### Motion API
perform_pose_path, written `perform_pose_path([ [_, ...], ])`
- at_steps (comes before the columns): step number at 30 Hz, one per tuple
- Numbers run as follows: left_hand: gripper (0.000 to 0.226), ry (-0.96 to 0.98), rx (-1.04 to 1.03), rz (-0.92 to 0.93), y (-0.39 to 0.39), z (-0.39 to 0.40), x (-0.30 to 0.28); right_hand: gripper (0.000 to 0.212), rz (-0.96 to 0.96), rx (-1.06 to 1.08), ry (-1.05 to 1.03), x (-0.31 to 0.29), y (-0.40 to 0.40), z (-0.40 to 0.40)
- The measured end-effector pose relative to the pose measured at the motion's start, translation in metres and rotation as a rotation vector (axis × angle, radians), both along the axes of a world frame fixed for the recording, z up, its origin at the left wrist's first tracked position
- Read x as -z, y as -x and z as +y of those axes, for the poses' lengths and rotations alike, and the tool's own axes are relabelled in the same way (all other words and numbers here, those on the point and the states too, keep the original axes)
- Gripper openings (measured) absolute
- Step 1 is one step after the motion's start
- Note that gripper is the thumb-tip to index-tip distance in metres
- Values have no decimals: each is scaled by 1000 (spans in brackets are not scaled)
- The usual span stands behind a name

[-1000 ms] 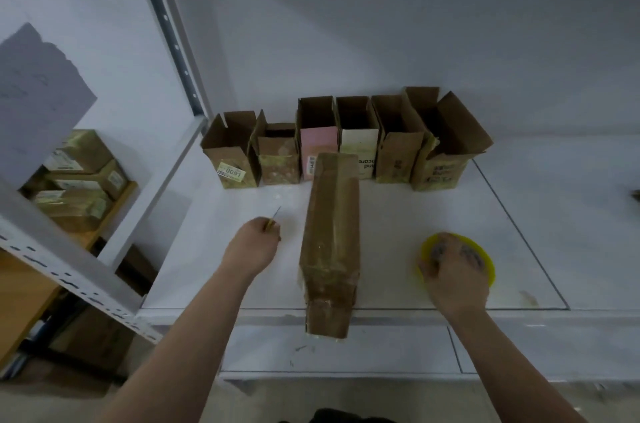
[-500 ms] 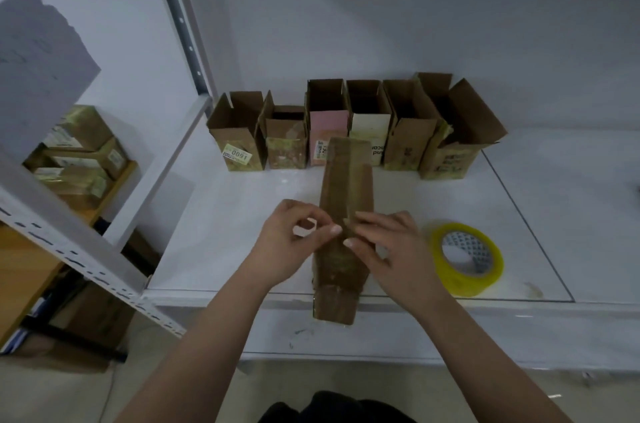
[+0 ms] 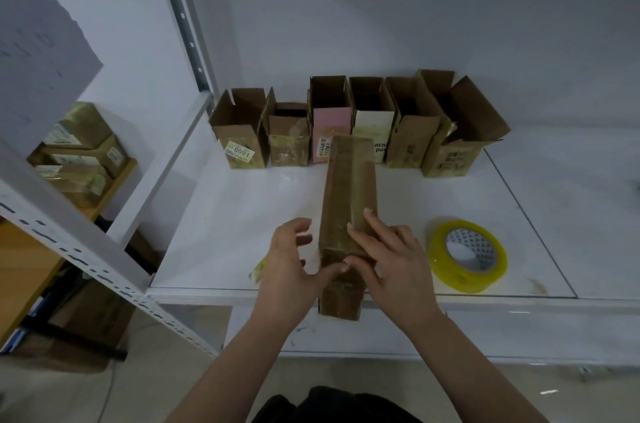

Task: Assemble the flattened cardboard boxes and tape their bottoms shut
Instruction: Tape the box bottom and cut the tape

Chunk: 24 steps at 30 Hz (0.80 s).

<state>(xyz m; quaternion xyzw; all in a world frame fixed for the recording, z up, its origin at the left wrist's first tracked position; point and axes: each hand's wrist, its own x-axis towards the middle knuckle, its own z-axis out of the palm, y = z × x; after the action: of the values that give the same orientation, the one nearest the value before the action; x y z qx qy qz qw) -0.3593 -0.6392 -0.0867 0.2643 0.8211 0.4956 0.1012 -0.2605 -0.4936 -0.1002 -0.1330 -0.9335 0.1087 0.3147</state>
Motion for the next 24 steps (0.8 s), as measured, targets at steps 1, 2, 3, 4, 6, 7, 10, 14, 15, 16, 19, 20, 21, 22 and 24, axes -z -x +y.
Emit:
perform_pose_path([
  [1,63,-1,-55,-2,-2,-2,1,53,-16,42,20,-2,-2,-3],
  [2,51,-8,-88,35,-5,-5,1,61,-40,92,47,-4,-4,-6],
  [3,35,-17,-104,97,-6,-7,2,68,-63,140,82,-7,-6,-8],
  [4,20,-27,-111,159,-7,-8,3,72,-75,172,117,-10,-8,-10],
  [6,6,-36,-121,237,-9,-9,4,69,-66,175,168,-14,-12,-12],
  [7,5,-31,-125,255,-9,-9,5,63,-52,151,189,-15,-14,-12],
  [10,5,-8,-111,279,-9,-7,6,40,-6,90,213,-16,-15,-11],
  [14,8,-4,-3,202,-5,-13,4,31,4,52,230,-17,-17,-6],
  [15,11,-1,44,186,-3,-16,3,31,3,53,226,-17,-17,-5],
  [16,14,0,88,185,-1,-18,1,31,3,54,224,-17,-17,-4],
  [19,15,-23,157,160,11,-25,-2,32,-3,41,238,-19,-17,-3],
  [20,14,-28,171,134,15,-26,-4,33,-8,35,244,-19,-17,-4],
  [21,14,-33,189,108,18,-25,-5,33,-14,31,251,-20,-17,-4],
  [22,15,-35,205,85,20,-23,-7,33,-19,29,257,-19,-17,-4],
  [24,21,-38,215,57,21,-17,-10,33,-26,26,259,-20,-16,-5],
])
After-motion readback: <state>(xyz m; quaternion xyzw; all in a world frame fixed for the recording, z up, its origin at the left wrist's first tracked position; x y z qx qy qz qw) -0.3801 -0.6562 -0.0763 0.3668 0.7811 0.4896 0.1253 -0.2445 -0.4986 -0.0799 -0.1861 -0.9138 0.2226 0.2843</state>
